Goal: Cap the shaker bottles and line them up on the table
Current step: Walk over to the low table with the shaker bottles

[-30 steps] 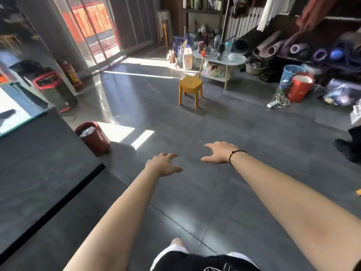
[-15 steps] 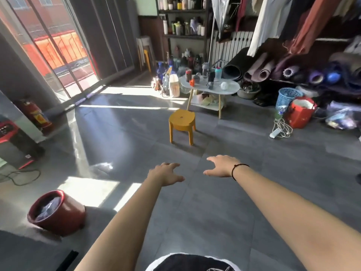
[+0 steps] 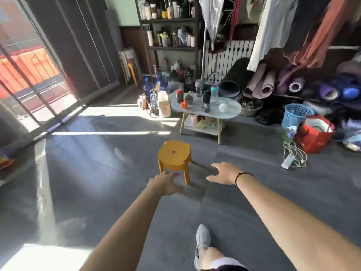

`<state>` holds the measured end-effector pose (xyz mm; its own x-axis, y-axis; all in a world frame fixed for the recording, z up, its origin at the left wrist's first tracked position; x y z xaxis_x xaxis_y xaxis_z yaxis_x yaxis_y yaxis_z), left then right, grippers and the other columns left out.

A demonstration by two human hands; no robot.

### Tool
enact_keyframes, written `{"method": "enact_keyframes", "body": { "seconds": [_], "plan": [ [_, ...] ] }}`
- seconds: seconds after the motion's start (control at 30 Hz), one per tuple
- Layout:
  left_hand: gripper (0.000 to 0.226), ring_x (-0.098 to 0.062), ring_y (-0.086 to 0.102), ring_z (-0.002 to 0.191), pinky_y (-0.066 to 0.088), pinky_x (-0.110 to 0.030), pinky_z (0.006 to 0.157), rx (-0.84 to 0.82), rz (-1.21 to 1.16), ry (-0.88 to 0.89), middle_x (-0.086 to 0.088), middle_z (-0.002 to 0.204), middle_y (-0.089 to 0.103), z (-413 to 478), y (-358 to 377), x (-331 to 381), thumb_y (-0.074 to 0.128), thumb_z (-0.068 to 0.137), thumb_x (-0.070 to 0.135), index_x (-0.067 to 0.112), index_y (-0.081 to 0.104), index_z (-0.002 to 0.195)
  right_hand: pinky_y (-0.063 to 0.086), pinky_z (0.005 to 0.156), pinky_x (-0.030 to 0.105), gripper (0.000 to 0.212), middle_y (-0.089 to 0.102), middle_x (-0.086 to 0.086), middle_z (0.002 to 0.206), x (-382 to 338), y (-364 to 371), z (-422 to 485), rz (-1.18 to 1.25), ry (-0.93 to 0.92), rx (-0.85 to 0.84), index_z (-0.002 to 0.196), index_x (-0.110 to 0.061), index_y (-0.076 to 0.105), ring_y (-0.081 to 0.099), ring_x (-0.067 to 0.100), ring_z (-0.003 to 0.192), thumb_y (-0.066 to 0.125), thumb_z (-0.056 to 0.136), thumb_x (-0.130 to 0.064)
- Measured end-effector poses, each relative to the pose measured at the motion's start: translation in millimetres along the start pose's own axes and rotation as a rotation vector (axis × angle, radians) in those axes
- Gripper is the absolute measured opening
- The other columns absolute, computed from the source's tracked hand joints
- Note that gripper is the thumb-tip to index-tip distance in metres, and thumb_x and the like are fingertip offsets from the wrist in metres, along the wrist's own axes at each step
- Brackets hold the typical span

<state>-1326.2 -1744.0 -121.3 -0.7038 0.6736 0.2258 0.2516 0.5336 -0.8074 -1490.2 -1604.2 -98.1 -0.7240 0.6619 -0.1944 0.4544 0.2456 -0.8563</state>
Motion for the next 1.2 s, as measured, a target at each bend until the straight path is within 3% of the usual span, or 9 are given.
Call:
{"method": "enact_keyframes", "body": {
  "seconds": [0.27,0.37,0.5,0.7,0.87,0.97,1.0,1.07,1.2],
  "plan": [
    [0.078,-0.028,0.034,0.141,0.032,-0.046,0.112,0.059,-0.07,0.03,0.0,0.157,0.029,191,-160,46,0.056,0.075,0.07,0.045,0.03,0.145,0.032,0.113,0.045,0.08,0.027,0.005,0.158,53,-141,177,0.005,0.048,-0.038,0.15,-0.03,0.026,0.031,0.027,0.143,0.046,0.083,-0.068],
    [0.075,-0.028,0.035,0.14,0.034,-0.045,0.111,0.037,-0.053,0.047,0.0,0.156,0.031,248,-189,68,0.055,0.078,0.069,0.044,0.031,0.145,0.034,0.111,0.042,0.08,0.031,0.001,0.156,66,-177,231,-0.013,0.047,-0.035,0.15,-0.033,0.027,0.033,0.024,0.142,0.045,0.081,-0.07],
    [0.073,-0.03,0.052,0.127,0.042,-0.044,0.105,-0.018,-0.062,0.074,-0.002,0.152,0.035,335,-213,94,0.054,0.08,0.067,0.041,0.032,0.145,0.034,0.109,0.042,0.078,0.034,0.001,0.155,86,-209,306,0.014,0.043,-0.053,0.15,-0.031,0.026,0.035,0.024,0.14,0.046,0.083,-0.067],
    [0.071,-0.029,0.038,0.138,0.034,-0.045,0.112,-0.085,0.056,0.136,-0.004,0.153,0.035,504,-255,138,0.054,0.08,0.063,0.039,0.034,0.145,0.043,0.1,0.038,0.073,0.038,0.003,0.149,127,-255,440,0.159,0.061,-0.052,0.149,-0.03,0.027,0.048,0.025,0.129,0.053,0.085,-0.056],
    [0.074,-0.02,0.048,0.122,0.033,-0.021,0.102,-0.145,-0.074,0.228,-0.008,0.144,0.045,633,-316,211,0.068,0.076,0.048,0.017,0.048,0.139,0.039,0.101,0.031,0.064,0.042,0.009,0.147,185,-317,519,0.25,0.135,-0.118,0.149,-0.021,0.03,0.044,0.026,0.132,0.055,0.093,-0.039],
    [0.081,-0.02,0.05,0.116,0.037,-0.028,0.102,-0.234,-0.203,0.197,-0.008,0.127,0.051,687,-344,250,0.077,0.071,0.033,0.012,0.046,0.142,0.04,0.106,0.032,0.059,0.044,0.008,0.148,232,-348,556,0.306,0.227,-0.139,0.148,-0.023,0.032,0.044,0.025,0.135,0.053,0.095,-0.035],
    [0.073,-0.02,0.05,0.117,0.037,-0.027,0.101,-0.262,-0.196,0.197,-0.005,0.127,0.051,702,-349,264,0.073,0.077,0.031,0.012,0.046,0.142,0.04,0.106,0.032,0.058,0.045,0.008,0.147,247,-356,567,0.333,0.255,-0.133,0.148,-0.023,0.032,0.044,0.025,0.134,0.053,0.095,-0.035],
    [0.053,-0.024,0.048,0.128,0.036,-0.029,0.105,-0.26,-0.12,0.222,-0.007,0.14,0.05,728,-360,287,0.06,0.091,0.029,0.016,0.047,0.141,0.041,0.104,0.031,0.057,0.046,0.007,0.146,270,-367,587,0.372,0.299,-0.13,0.147,-0.022,0.033,0.047,0.025,0.132,0.053,0.095,-0.034],
    [0.052,-0.027,0.044,0.134,0.035,-0.034,0.112,-0.319,-0.029,0.259,-0.009,0.149,0.043,770,-366,318,0.058,0.092,0.034,0.022,0.046,0.141,0.04,0.103,0.03,0.061,0.045,0.007,0.147,304,-375,629,0.448,0.346,-0.183,0.149,-0.022,0.029,0.046,0.024,0.133,0.054,0.094,-0.033]
  ]
}}
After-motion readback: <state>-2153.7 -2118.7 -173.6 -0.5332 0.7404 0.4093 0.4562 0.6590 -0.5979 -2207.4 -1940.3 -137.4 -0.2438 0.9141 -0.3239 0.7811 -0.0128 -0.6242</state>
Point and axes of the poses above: each hand's wrist, its own z-axis towards the middle knuckle, its own y-axis out of the palm, x = y × z, the point moved 8 cm from there along z, towards the middle knuckle
